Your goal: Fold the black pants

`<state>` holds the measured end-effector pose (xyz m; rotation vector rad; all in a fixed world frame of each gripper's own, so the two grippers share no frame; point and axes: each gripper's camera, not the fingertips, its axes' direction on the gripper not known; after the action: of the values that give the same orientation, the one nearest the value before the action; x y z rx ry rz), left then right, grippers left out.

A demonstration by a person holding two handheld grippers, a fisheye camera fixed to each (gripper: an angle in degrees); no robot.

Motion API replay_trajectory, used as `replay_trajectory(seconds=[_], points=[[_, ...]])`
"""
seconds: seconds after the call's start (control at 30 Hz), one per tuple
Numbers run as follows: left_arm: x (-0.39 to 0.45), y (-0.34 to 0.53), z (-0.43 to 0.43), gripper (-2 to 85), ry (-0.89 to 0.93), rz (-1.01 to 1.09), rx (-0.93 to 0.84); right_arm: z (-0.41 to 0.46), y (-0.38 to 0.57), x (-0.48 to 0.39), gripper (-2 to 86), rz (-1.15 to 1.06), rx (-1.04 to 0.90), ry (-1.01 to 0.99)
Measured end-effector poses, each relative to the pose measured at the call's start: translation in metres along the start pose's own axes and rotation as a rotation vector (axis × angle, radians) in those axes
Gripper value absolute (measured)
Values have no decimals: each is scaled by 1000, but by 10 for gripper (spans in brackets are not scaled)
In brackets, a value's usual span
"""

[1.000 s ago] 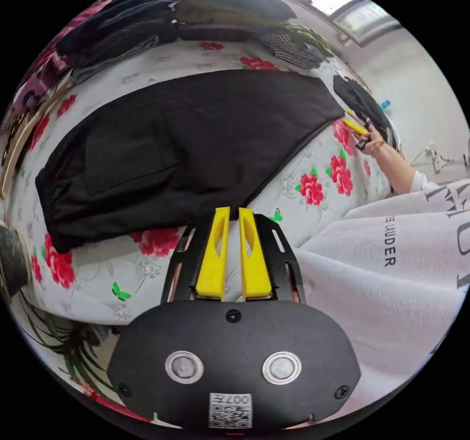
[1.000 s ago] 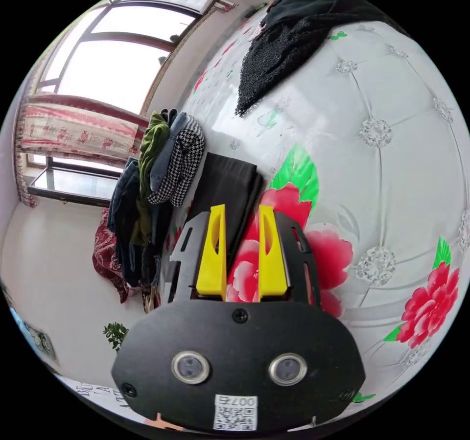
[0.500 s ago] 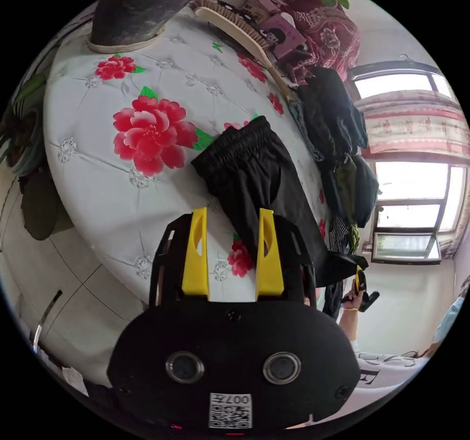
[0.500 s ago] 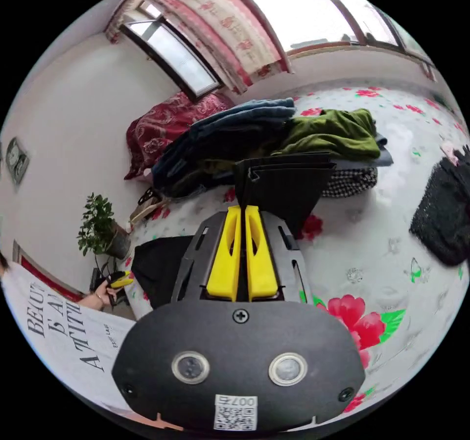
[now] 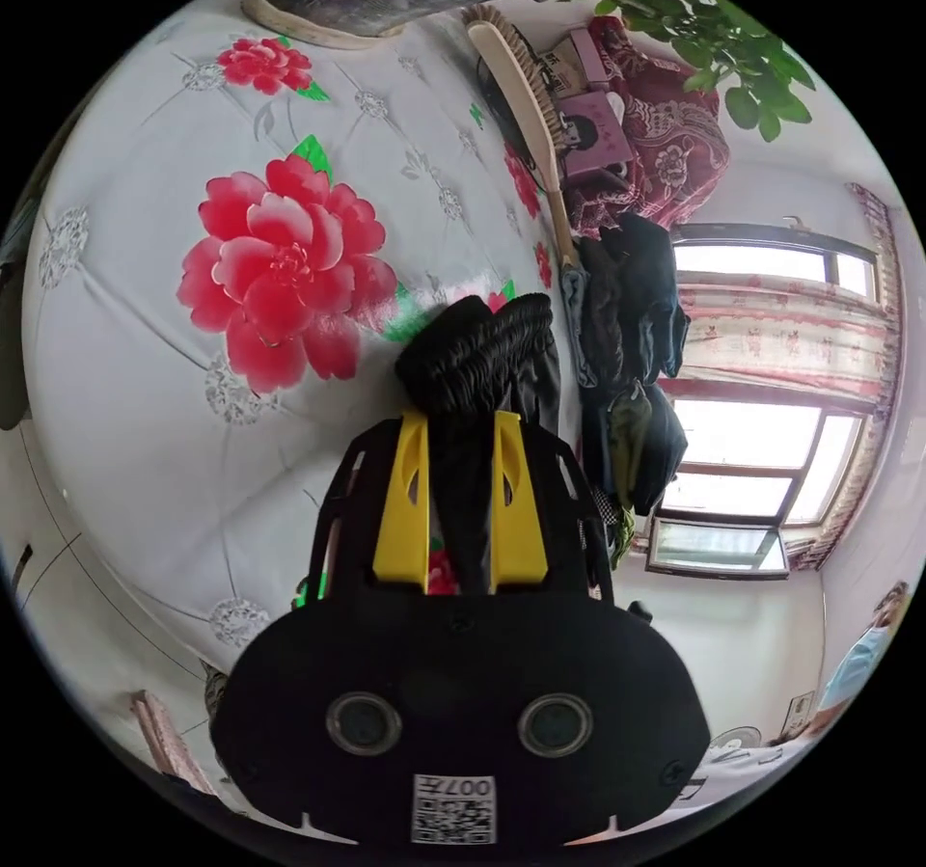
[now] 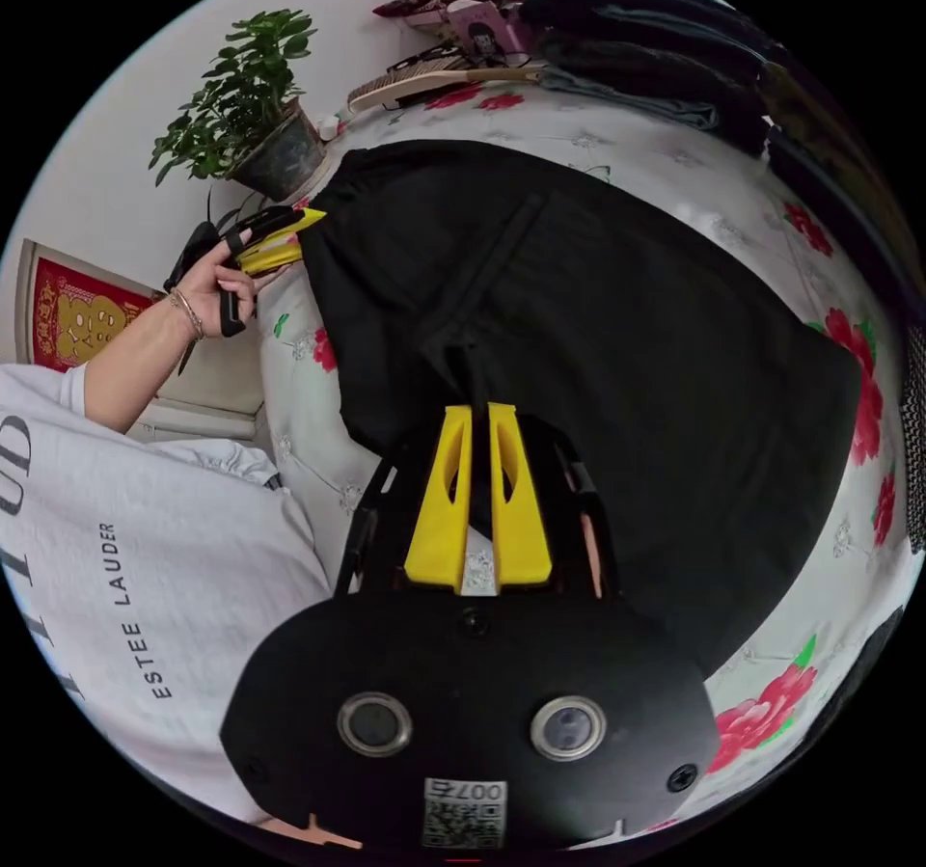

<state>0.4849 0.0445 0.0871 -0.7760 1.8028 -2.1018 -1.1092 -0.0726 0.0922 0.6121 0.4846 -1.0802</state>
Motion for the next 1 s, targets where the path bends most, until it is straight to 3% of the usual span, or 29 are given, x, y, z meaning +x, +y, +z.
replay_trajectory(seconds=[0.17,0.37,0.57,0.63,0.73,0.83,1.0], points=[[12,12,-15,84,42,136,31,-35,20,-3,37,2,97,-35],[104,37,-19,79,67,472,37,-65,74,23,61,186,216,-96],[255,113,50,80,128,964,-170,-88,143,65,77,442,349,-123],[302,161,111,90,171,1106,-286,-95,169,80,82,538,382,-67],[323,221,213,107,175,1198,-508,-96,195,97,87,632,383,-39],[310,253,281,116,14,1199,-702,-101,222,111,93,707,415,-70],[269,226,239,112,19,1162,-653,-112,262,139,111,765,501,-117]])
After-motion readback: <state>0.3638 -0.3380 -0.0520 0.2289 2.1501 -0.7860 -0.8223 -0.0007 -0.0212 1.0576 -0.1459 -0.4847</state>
